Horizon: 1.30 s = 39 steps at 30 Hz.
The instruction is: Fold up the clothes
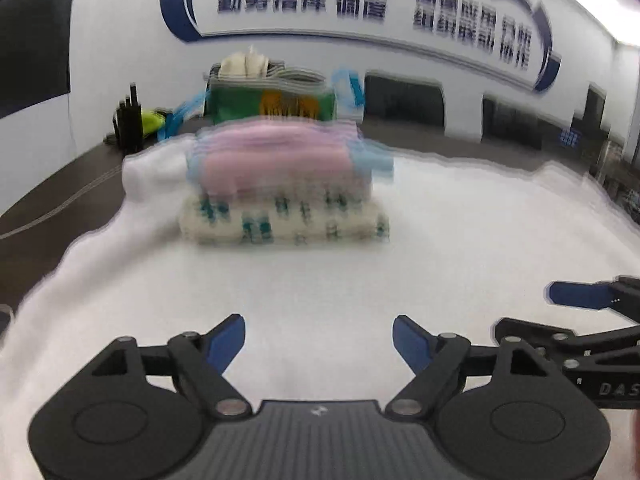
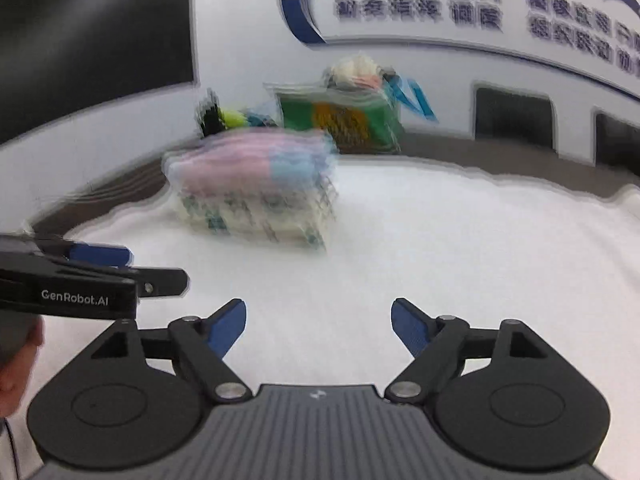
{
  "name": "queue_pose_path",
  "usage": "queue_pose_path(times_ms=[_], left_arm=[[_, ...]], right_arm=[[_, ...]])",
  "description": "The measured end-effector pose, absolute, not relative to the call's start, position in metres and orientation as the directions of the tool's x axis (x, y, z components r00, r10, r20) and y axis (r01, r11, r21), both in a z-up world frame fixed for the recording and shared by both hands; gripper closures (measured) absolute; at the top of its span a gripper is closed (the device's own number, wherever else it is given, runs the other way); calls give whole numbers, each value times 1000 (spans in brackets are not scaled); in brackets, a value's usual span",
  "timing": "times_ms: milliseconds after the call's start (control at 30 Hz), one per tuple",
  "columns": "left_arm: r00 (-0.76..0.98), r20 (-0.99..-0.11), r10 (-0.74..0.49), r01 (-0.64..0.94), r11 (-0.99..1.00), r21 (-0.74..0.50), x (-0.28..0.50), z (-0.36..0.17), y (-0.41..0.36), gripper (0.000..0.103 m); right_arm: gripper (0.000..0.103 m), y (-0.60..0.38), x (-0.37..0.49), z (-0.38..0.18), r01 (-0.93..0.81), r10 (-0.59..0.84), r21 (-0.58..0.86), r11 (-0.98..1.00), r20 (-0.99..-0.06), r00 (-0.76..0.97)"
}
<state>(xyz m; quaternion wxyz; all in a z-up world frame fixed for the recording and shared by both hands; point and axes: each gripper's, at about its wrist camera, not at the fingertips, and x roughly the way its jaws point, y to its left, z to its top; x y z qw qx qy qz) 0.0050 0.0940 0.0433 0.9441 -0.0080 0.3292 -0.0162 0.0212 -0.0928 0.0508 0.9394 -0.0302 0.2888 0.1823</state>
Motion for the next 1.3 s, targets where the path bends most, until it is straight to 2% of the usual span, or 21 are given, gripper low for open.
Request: queue_pose_path(times_ms=[67,167,267,500,1300], left_arm=[[764,-644,-43,37,999,-23,5,31,83,19],[778,-629,11,32,998,58,1,25,72,12],[770,-637,31,16,998,68,3,24,73,0],[762,-648,7,9,1000,21,6,22,84,0],[761,-648,2,12,1000,17,6,22,84,0]], right_arm=[[20,-100,16,35,-312,265,27,950,-598,756],[3,-108,8,19,-240,188,0,971,-617,764],[0,-109,7,17,-219,176,11,976,-635,752],[0,-104,5,18,-201,156,2,980,-639,753],[0,-106,6,17,-201,161,9,979,-639,752]])
